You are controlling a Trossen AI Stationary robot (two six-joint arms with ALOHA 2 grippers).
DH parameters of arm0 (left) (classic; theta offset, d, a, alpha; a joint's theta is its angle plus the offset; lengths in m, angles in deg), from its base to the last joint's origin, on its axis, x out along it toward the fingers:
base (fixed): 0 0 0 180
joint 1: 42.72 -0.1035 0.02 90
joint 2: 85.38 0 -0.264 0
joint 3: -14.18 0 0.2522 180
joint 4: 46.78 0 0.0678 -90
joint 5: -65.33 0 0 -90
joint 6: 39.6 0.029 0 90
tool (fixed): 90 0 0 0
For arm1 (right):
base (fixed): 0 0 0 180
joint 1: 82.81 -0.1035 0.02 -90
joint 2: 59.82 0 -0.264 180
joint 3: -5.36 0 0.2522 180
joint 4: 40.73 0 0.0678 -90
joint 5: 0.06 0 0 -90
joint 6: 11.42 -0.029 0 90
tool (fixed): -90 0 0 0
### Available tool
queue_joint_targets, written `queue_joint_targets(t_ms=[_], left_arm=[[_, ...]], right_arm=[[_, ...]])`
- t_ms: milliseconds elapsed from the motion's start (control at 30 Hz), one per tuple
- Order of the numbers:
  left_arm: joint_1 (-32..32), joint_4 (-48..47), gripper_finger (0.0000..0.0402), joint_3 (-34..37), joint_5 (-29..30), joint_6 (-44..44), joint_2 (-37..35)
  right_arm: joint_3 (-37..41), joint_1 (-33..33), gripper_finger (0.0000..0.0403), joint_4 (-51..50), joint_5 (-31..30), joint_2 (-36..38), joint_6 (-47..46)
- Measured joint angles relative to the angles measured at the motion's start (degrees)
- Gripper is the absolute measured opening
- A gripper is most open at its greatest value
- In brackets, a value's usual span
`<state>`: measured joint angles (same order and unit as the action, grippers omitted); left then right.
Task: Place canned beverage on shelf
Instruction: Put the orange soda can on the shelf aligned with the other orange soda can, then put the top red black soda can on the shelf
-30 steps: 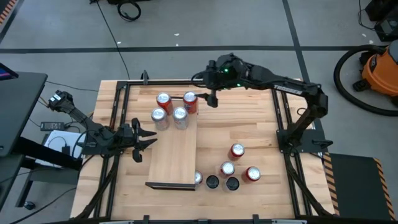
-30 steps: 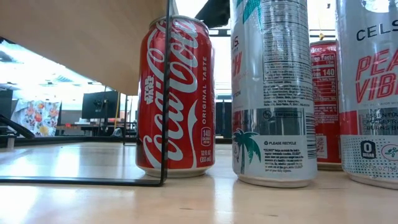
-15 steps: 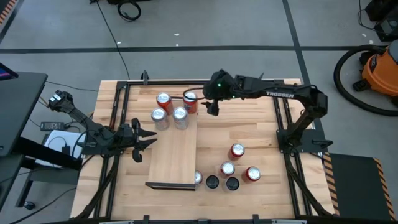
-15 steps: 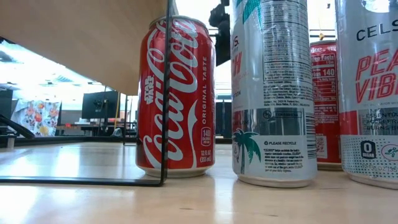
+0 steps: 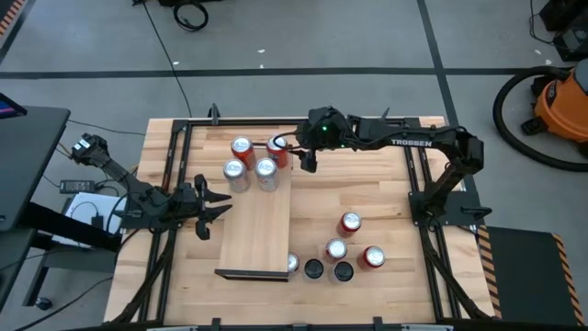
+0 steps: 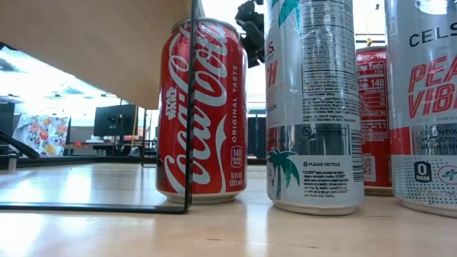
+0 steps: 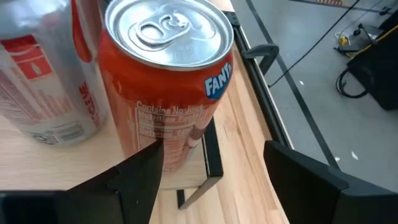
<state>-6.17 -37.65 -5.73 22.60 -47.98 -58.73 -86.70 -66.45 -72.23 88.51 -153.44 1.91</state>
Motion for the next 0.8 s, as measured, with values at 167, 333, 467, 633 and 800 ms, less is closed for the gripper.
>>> queue_joint_targets(t_ms=[167, 333, 467, 633, 800], left_arm=[[0.00, -0.01, 0.0139, 0.00, 0.00, 0.02, 0.01], [0.00, -0.01, 0.0139, 0.00, 0.00, 0.02, -0.01], [0.00, -0.01, 0.0139, 0.00, 0.00, 0.07, -0.01], [0.00, -0.07, 0.0139, 0.00, 0.00, 0.15, 0.01], [0.00, -0.49, 0.0139, 0.00, -0.51, -0.02, 0.00]], right_arm=[[0.00, -1.06, 0.0282, 0.71, 1.26, 0.00, -0.31], [-1.18, -3.01, 0.0281, -6.26, -3.35, 1.08, -1.00], [-2.32, -5.61, 0.0281, -10.59, -3.83, 4.06, -4.55], [-2.30, -10.49, 0.0281, -17.33, -2.99, 6.02, -13.77], [-2.34, -15.12, 0.0287, -29.81, -3.00, 5.15, -31.06]])
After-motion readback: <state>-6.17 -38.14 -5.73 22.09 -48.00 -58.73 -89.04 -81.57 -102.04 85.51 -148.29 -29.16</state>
